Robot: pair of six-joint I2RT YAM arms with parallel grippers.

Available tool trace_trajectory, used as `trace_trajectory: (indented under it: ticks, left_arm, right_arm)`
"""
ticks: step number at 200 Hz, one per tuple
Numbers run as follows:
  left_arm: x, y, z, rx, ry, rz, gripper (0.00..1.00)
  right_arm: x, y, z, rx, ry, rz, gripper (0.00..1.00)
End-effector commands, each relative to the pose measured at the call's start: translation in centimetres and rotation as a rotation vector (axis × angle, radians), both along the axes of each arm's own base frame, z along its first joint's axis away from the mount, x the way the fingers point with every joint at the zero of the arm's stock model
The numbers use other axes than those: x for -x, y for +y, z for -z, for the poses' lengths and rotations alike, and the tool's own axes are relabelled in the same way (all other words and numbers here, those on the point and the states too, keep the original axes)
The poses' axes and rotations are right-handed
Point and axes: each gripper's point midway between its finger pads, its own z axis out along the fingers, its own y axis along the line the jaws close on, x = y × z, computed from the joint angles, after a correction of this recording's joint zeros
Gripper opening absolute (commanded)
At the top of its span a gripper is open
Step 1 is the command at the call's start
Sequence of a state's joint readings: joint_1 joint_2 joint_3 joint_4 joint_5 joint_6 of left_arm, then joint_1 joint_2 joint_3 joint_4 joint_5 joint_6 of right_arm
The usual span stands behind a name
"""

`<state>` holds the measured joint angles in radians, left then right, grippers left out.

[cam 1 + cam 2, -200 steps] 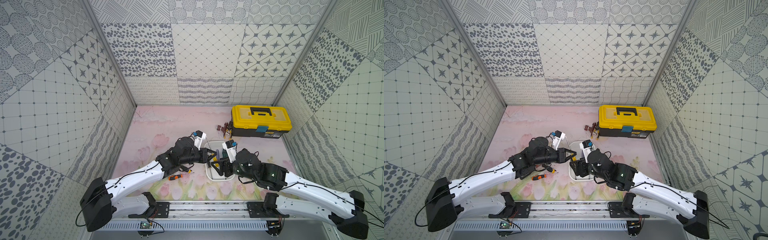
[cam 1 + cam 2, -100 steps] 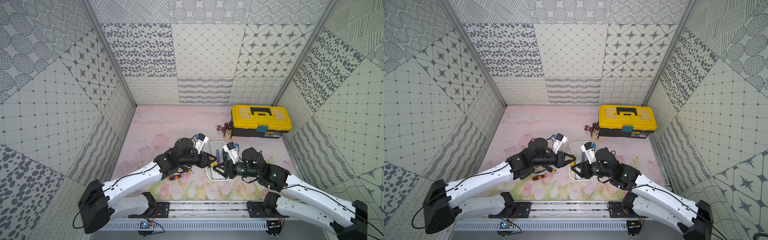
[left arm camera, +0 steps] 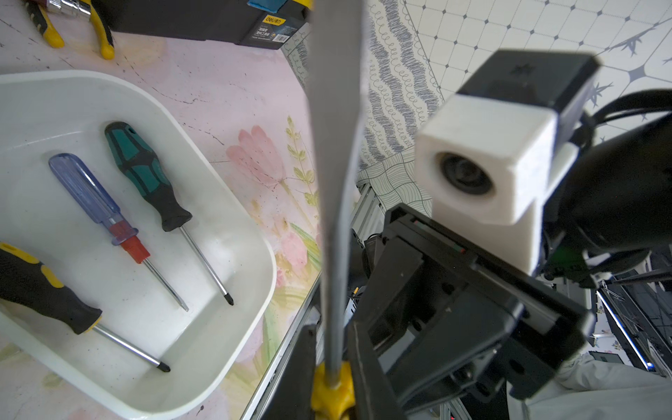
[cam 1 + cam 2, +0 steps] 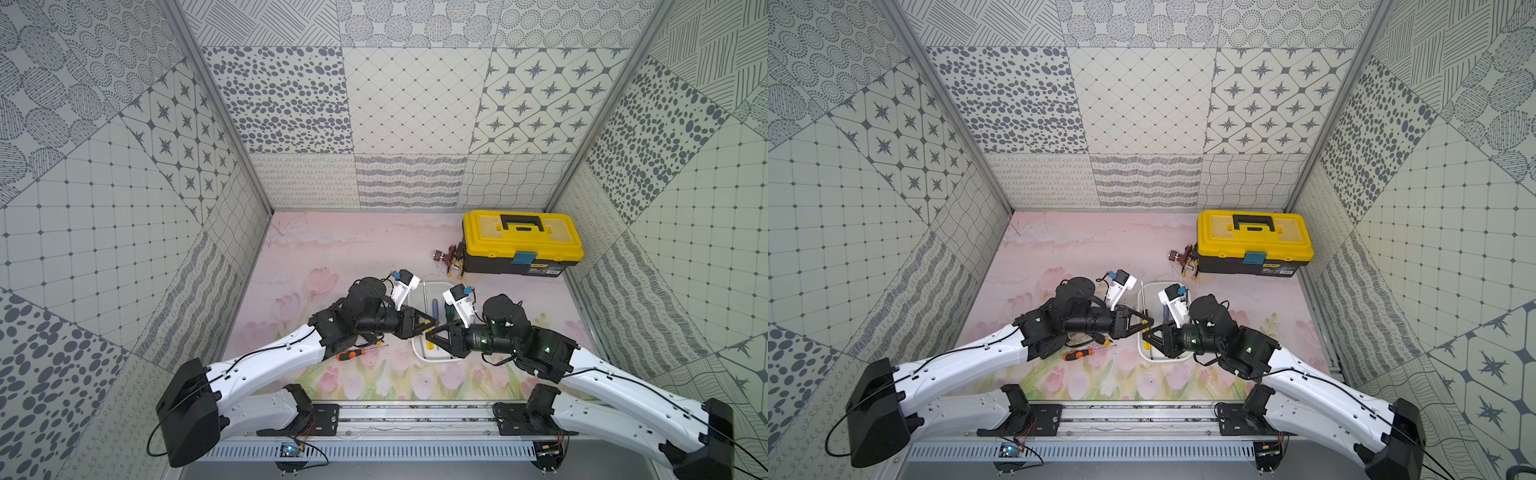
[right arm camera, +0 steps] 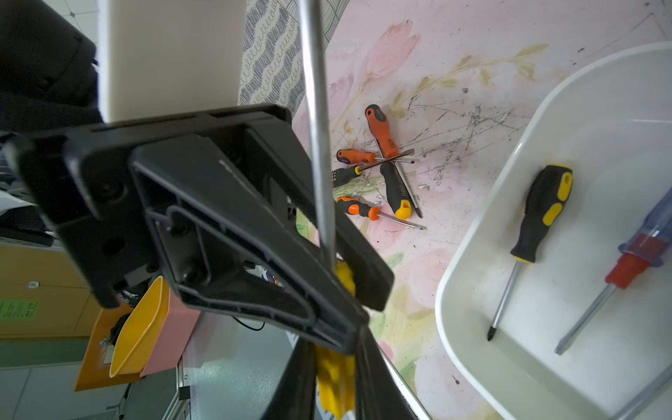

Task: Put the screwdriver on the desktop into the storage box
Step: Place the screwdriver in the storage box.

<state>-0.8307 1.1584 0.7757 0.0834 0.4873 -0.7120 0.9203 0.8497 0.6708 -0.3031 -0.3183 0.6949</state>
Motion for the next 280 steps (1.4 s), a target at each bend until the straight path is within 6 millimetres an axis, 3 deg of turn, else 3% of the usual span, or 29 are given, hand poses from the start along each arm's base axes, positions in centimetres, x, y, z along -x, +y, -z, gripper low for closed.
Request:
trace_trajectory:
  ticks: [1, 12, 28, 54, 84, 111, 129, 145, 157, 172, 188, 200, 280]
  left_arm:
    - [0.6, -1.0, -2.1, 0.088, -0.056, 0.06, 0.0]
    - [0.4, -1.1, -1.9, 0.078, -0.051, 0.051, 0.0]
    - [-0.6, -0.8, -1.1, 0.036, -0.04, -0.011, 0.3]
    - [-3.5, 1.3, 0.9, -0.1, -0.04, -0.214, 0.55]
    - [-6.0, 5.3, 2.4, -0.243, -0.056, -0.462, 0.68]
    - [-7.3, 11.2, 4.7, -0.451, -0.041, -0.731, 0.7]
    - [-7.0, 14.8, 6.6, -0.598, -0.016, -0.846, 0.71]
    - [-6.1, 16.6, 8.3, -0.682, 0.016, -0.882, 0.7]
    - [-5.3, 17.6, 9.7, -0.726, 0.047, -0.892, 0.7]
    - [-4.3, 18.5, 11.4, -0.767, 0.078, -0.891, 0.71]
    - [-3.5, 19.2, 13.0, -0.816, 0.106, -0.874, 0.72]
    - [-3.0, 19.6, 14.1, -0.868, 0.129, -0.86, 0.73]
    - [0.3, 19.9, 18.4, -1.063, 0.268, -0.672, 0.65]
  right_arm:
    - [-0.8, 0.0, -0.4, -0.018, -0.012, 0.032, 0.11]
    - [-0.9, 0.0, -0.6, -0.018, -0.017, 0.038, 0.08]
    - [-1.1, -0.2, -0.7, -0.016, -0.022, 0.05, 0.06]
    - [-2.0, -0.9, 0.1, 0.041, -0.018, 0.104, 0.03]
    - [-3.8, -1.8, 2.8, 0.152, 0.057, 0.193, 0.01]
    - [-5.2, -2.1, 5.7, 0.239, 0.163, 0.242, 0.0]
    - [-5.7, -1.6, 6.7, 0.282, 0.193, 0.241, 0.0]
    - [-6.2, -1.5, 7.5, 0.319, 0.204, 0.254, 0.0]
    - [-6.5, -1.6, 7.9, 0.343, 0.204, 0.265, 0.06]
    - [-6.9, -1.7, 8.7, 0.372, 0.213, 0.282, 0.22]
    - [-7.0, -1.7, 9.3, 0.389, 0.224, 0.286, 0.46]
    - [-7.0, -1.8, 9.6, 0.395, 0.23, 0.288, 0.54]
    - [-6.3, -2.7, 7.6, 0.344, 0.187, 0.301, 0.58]
